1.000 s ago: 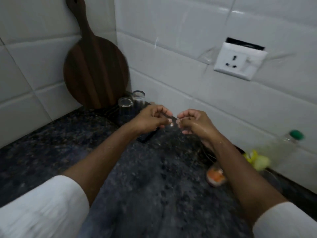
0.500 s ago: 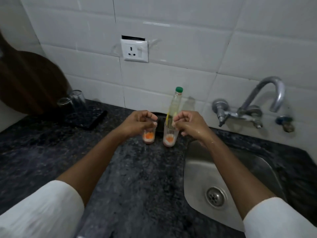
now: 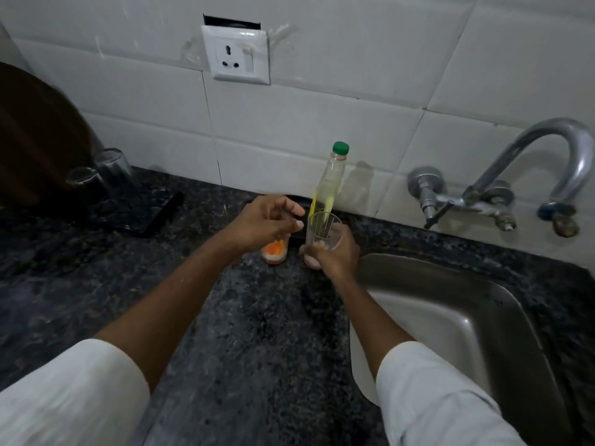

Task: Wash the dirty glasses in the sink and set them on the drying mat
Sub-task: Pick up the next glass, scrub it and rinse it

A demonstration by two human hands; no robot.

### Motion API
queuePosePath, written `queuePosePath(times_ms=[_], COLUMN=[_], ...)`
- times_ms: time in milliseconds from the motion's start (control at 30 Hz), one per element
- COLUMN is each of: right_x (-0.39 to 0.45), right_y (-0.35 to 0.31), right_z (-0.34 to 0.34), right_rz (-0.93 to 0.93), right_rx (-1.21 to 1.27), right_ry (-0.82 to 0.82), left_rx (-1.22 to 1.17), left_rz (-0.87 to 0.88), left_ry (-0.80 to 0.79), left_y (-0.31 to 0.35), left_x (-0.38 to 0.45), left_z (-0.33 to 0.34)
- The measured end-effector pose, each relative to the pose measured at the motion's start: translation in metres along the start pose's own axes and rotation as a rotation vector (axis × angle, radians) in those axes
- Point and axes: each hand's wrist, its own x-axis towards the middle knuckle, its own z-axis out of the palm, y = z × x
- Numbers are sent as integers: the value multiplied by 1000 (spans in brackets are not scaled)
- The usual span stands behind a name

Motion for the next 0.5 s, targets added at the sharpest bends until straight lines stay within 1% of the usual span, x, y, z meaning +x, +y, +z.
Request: queuePosePath(times_ms=[33,100,200,267,367,500], right_x=[0,-2,-11,-19,-26,-26], right_y=[1,5,19,30,48,72], right_z=[2,1,-25,-57,-118,-190], right_rz=[-20,-71,-116,-103,-42,29], right_rx=[-4,-28,-4,-27,-90,-168], right_ry=[44,82,129,175,292,411], left_rx=[-4,-8,-47,-53,-65,70], left_rz=[7,15,4,-8,-45,-41], left_ry=[-10,-29,-67,-77,-81,-100], left_y=[-2,-2,3,8,23,37], left_x=[5,14,28,42,65,84], left_z=[2,9,31,53,103,180])
